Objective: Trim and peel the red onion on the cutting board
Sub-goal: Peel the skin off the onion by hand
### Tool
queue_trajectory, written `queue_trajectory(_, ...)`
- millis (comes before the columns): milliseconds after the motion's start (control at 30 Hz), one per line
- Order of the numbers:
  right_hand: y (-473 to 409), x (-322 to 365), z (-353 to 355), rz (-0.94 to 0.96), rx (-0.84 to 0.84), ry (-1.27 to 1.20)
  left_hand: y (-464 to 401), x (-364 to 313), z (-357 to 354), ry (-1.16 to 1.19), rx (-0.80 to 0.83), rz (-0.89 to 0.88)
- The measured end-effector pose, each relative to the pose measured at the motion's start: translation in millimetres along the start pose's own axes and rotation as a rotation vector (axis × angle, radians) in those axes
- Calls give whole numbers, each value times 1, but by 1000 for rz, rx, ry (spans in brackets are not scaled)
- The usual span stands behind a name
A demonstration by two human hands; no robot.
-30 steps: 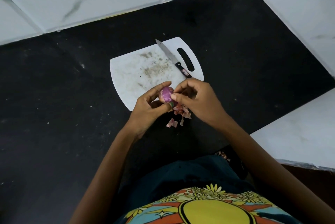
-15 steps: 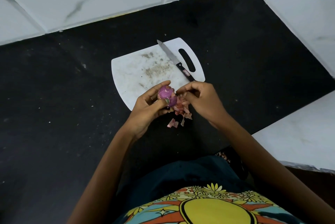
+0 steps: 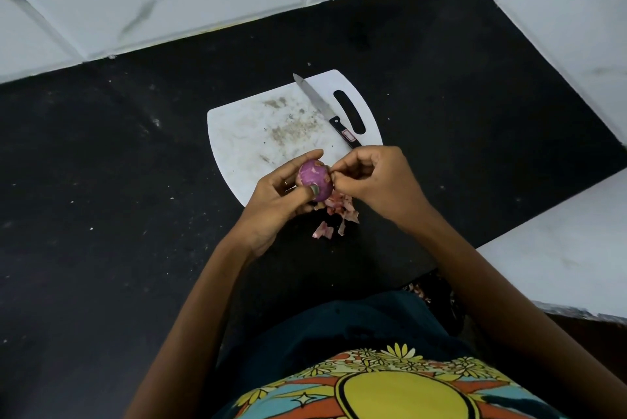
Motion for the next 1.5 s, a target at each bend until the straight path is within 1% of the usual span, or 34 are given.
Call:
queue_trajectory(133,3,-2,1,-16,63,-69,0,0,1,-13,-8,-1)
queue_trajectory(267,4,-1,-1,10,10,-57,0,-1,0,-13,5,-6)
queue_trajectory(400,1,-4,-1,-13,-30,8,1,-1,-2,-1,12,-3)
queue_trajectory(600,5,2,-1,27,72,-74,1,1,0,-9,15,-3)
queue_trajectory(767,2,0,2,32,41,-31,1,-1,-3,20,29,-10)
queue_trajectory(900,1,-3,2,-8,27,-13,2,0,-3,47,30,-7)
queue_trajectory(1000,2,-3,2,-24,54,-55,1,2,-1,52,12,-2)
queue_trajectory(1100,5,2,0,27,103,-54,1,3,0,62,9,-9)
queue_trajectory(1200,3,-1,-1,41,53,-30,1,3,0,71,13,-13)
queue_trajectory(1333,-3,-15,0,-27,-41,12,1,4,2,75,16,-20)
queue_trajectory(1500,-3,-27,0,-67,-85,62,0,6,3,59,5,-48)
Point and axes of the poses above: each hand's wrist, its own y-axis away from the middle knuckle, its own z-axis out of the back of the hand, x = y × z, the point moved 1 cm from there along -y, towards the middle knuckle, and after that the axes turned 12 degrees about x, right-handed, at the moved point
